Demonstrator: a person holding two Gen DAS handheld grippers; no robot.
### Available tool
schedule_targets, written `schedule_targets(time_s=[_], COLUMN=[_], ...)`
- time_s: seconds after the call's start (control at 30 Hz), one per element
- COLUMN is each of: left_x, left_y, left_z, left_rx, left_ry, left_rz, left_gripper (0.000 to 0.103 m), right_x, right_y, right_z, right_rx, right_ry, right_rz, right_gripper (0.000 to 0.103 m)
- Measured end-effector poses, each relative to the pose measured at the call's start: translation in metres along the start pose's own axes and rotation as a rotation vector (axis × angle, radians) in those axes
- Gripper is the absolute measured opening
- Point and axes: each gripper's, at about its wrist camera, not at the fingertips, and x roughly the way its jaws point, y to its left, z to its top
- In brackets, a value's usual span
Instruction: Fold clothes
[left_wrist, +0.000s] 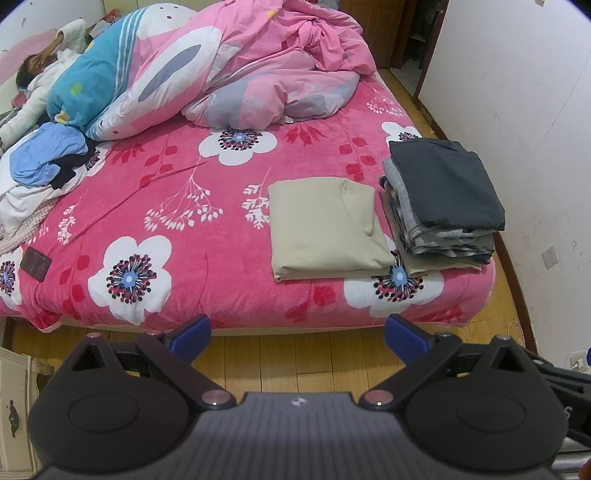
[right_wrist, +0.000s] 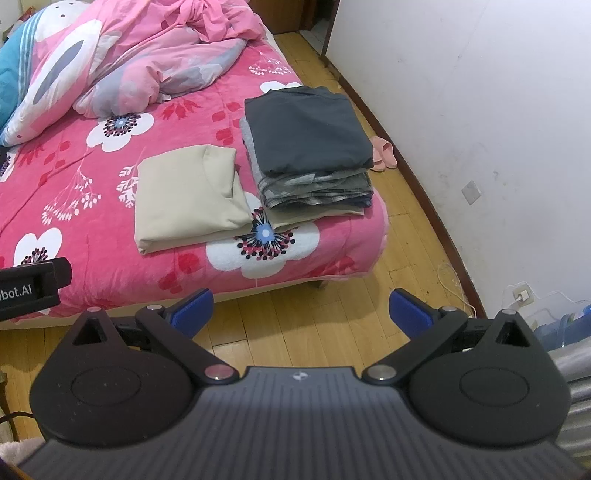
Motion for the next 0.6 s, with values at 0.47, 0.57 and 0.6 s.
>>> schedule_targets(time_s=[0.47,0.57,0.6], left_x=[-0.0001,-0.0002,-0.0004], left_y=[0.0003,0.0004,0.0015], left_z=[-0.0017,-0.0021,-0.0026], left_rx=[0.005,0.005,0.006], left_ry=[0.006,0.006,0.005], left_rz=[-0.004,-0.005,-0.006], left_gripper=[0.101,0.101,0.101], right_x=[-0.0004,-0.0004,-0.0002], right_y=[-0.0022,-0.0026,-0.0030], right_z=[-0.0003,-0.0012,-0.0012], right_rx=[0.003,0.003,0.002], right_ry=[0.003,0.002,0.002], right_rz=[-0.002,-0.001,-0.001], right_gripper=[0.102,0.102,0.102])
